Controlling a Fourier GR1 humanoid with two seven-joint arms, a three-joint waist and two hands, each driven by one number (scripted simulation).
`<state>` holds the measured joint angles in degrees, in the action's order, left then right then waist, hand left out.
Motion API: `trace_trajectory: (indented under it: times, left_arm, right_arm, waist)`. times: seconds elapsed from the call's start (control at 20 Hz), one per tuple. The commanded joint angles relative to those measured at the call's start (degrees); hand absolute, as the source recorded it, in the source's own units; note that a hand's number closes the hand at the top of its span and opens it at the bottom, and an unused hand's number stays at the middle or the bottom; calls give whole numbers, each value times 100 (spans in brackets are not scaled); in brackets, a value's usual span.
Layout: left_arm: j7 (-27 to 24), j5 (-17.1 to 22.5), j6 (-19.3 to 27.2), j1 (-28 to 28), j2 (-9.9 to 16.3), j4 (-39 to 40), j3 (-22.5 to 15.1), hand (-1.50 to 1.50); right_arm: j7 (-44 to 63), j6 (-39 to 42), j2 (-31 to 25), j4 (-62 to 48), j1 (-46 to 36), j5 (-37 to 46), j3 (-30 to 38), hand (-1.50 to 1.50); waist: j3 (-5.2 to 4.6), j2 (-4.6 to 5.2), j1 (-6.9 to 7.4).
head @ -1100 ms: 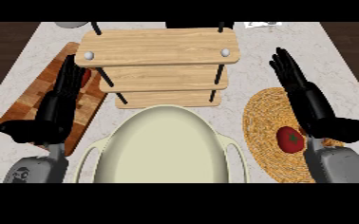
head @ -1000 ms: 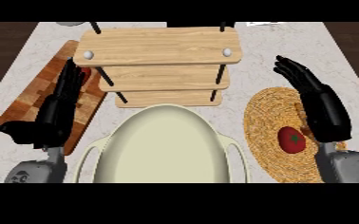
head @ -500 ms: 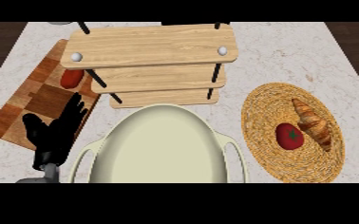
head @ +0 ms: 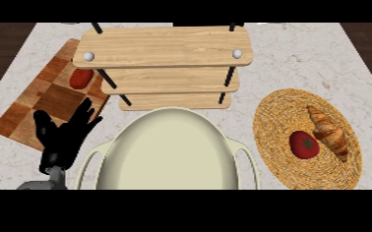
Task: Pick the tomato from the placemat and place it in the tiered shelf
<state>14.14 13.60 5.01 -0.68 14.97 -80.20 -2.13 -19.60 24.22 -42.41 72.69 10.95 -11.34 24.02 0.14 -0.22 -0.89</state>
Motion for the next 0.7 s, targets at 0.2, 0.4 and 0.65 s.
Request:
trace_trajectory:
  times: [0.2,0.4,0.65]
  left_arm:
    - [-282,0,-251,25,12,562,157,0]
    - [221,-101,44,-98,20,137,110,0]
    - [173,-136,-34,48,-63,34,37,0]
  right_arm:
    - [1744,481,-385,1933,420,-359,-120,-150]
    - [3120,-109,-197,3228,608,-224,-387,-150]
    - [4754,-911,30,4067,213,148,-787,-150]
  waist:
    - [-34,16,11]
    - [-31,5,23]
    - [-24,15,94]
